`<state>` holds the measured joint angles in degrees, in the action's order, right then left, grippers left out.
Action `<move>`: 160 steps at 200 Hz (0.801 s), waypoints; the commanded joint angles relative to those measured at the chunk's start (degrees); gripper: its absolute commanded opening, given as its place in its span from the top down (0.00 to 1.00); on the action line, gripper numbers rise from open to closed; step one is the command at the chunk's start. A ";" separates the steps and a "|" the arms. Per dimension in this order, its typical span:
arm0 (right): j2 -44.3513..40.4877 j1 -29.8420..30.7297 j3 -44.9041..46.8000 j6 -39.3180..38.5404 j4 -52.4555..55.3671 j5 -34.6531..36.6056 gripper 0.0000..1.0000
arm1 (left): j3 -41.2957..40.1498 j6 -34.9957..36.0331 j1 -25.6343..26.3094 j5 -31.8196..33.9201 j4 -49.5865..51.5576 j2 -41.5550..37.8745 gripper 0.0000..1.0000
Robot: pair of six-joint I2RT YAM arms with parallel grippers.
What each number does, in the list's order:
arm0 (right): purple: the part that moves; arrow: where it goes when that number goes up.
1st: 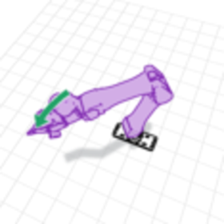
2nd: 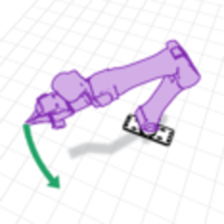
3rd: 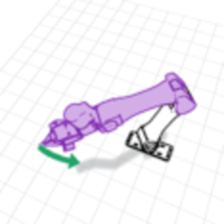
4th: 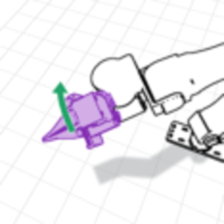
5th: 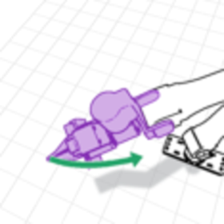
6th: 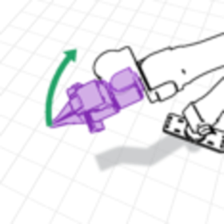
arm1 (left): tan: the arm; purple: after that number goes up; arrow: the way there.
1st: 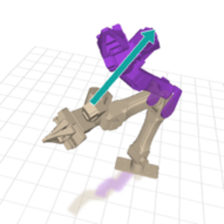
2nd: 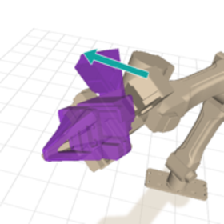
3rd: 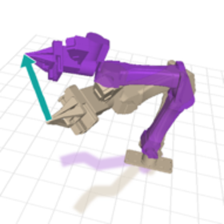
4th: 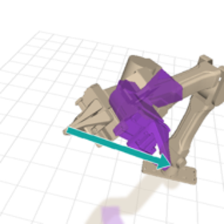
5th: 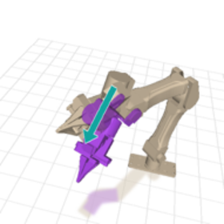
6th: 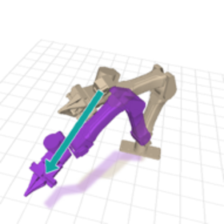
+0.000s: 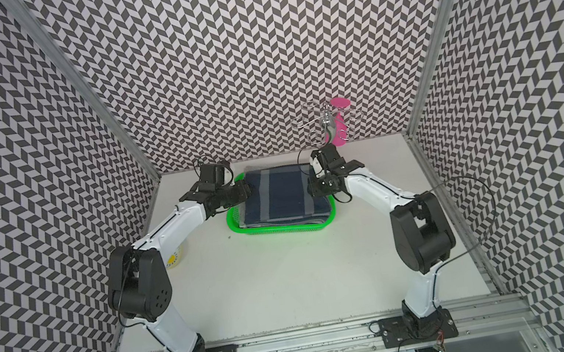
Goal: Put the folded scarf in the basket
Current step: Place the scarf in the basket.
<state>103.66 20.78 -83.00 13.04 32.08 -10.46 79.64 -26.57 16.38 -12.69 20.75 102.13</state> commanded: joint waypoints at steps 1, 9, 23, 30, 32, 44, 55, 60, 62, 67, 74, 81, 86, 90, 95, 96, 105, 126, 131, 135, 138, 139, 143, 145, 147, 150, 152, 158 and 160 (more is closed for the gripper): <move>-3.84 -1.37 -0.03 -0.54 1.09 2.82 0.54 | 2.54 0.09 -2.21 1.61 0.55 -0.70 0.50; -4.11 -1.75 0.40 -0.68 1.45 3.29 0.54 | 2.89 0.18 -2.32 1.61 0.39 -0.99 0.50; -4.82 -2.80 1.31 -0.97 1.92 3.35 0.53 | 3.97 0.37 -2.37 1.65 0.77 -1.20 0.50; -5.38 -3.32 1.85 -0.91 1.93 3.30 0.53 | 4.47 0.48 -2.32 1.27 0.70 -1.22 0.50; -5.63 -3.51 2.02 -0.91 1.94 3.33 0.53 | 4.56 0.47 -2.32 1.20 0.74 -1.16 0.50; -6.74 -4.30 2.42 -0.83 2.22 3.50 0.52 | 5.66 0.66 -2.32 1.09 1.66 -0.87 0.50; -7.97 -4.61 2.37 -1.01 2.60 3.91 0.52 | 6.46 0.84 -2.41 1.73 3.08 -0.90 0.50; -8.55 -4.67 2.20 -1.08 2.82 4.31 0.52 | 6.83 1.07 -2.48 2.29 3.75 -1.30 0.50; -8.71 -4.66 2.07 -1.08 2.91 4.42 0.52 | 7.02 1.12 -2.49 2.77 3.96 -1.44 0.50; -9.16 -4.77 1.77 -1.01 3.19 4.57 0.52 | 7.37 1.42 -2.59 4.06 4.43 -2.15 0.50; -9.65 -4.78 1.09 -1.19 3.63 4.30 0.52 | 7.55 1.73 -2.58 5.71 4.26 -3.50 0.50; -10.01 -4.69 0.32 -1.98 3.88 2.93 0.51 | 7.94 1.86 -2.67 6.26 3.96 -4.59 0.50; -10.05 -4.66 -0.22 -2.35 4.12 2.02 0.51 | 8.62 1.76 -2.67 6.19 3.93 -4.99 0.50; -10.13 -4.66 -0.61 -2.40 4.45 1.49 0.51 | 9.36 1.52 -2.67 5.50 4.02 -5.25 0.51; -10.09 -4.67 -1.23 -2.25 5.02 1.21 0.51 | 10.36 1.17 -2.49 4.45 4.23 -5.19 0.51; -10.07 -4.64 -1.39 -2.24 5.19 1.18 0.50 | 10.58 1.12 -2.45 4.18 4.31 -5.19 0.51; -9.98 -4.65 -2.60 -1.99 6.56 1.04 0.51 | 12.67 0.99 -1.53 3.31 5.38 -4.70 0.52; -11.06 -4.65 -2.44 -1.32 5.81 -0.20 0.52 | 12.88 0.02 1.02 2.31 4.54 -4.29 0.55; -11.24 -4.68 -2.43 -1.03 5.50 -0.97 0.54 | 11.81 -0.65 1.49 1.38 3.06 -4.51 0.56; -11.38 -4.69 -2.47 -0.85 5.11 -2.09 0.55 | 10.62 -1.16 1.98 0.80 1.54 -4.65 0.57; -11.58 -4.67 -2.43 -0.78 4.80 -3.06 0.56 | 9.80 -1.57 2.39 0.35 0.45 -4.81 0.58; -11.65 -4.59 -2.39 -0.76 4.73 -3.38 0.56 | 9.51 -1.74 2.50 0.19 0.13 -4.82 0.58; -11.84 -4.54 -2.08 -0.61 3.84 -4.68 0.57 | 8.58 -2.30 2.91 -0.38 -1.33 -4.95 0.59; -11.95 -4.59 -1.79 -0.44 3.38 -5.32 0.58 | 8.18 -2.47 3.07 -0.60 -1.97 -4.99 0.60; -12.09 -4.60 -1.54 -0.18 3.05 -5.88 0.58 | 7.69 -2.60 3.31 -0.72 -2.61 -5.00 0.61; -12.32 -4.53 -0.98 0.07 1.84 -6.76 0.59 | 7.12 -2.79 3.70 -0.83 -3.47 -4.92 0.62; -12.46 -4.52 -0.62 0.30 1.03 -7.40 0.60 | 6.85 -2.85 4.04 -0.84 -4.00 -4.79 0.63; -12.89 -4.50 0.80 0.88 -1.26 -9.30 0.63 | 6.19 -3.03 4.78 -1.08 -4.73 -4.28 0.64; -12.98 -4.51 1.43 1.14 -2.00 -9.95 0.64 | 6.16 -3.13 4.97 -1.10 -4.82 -4.10 0.64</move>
<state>93.58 15.99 -84.16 12.32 37.08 -12.86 89.19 -27.86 18.55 -11.07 20.84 97.76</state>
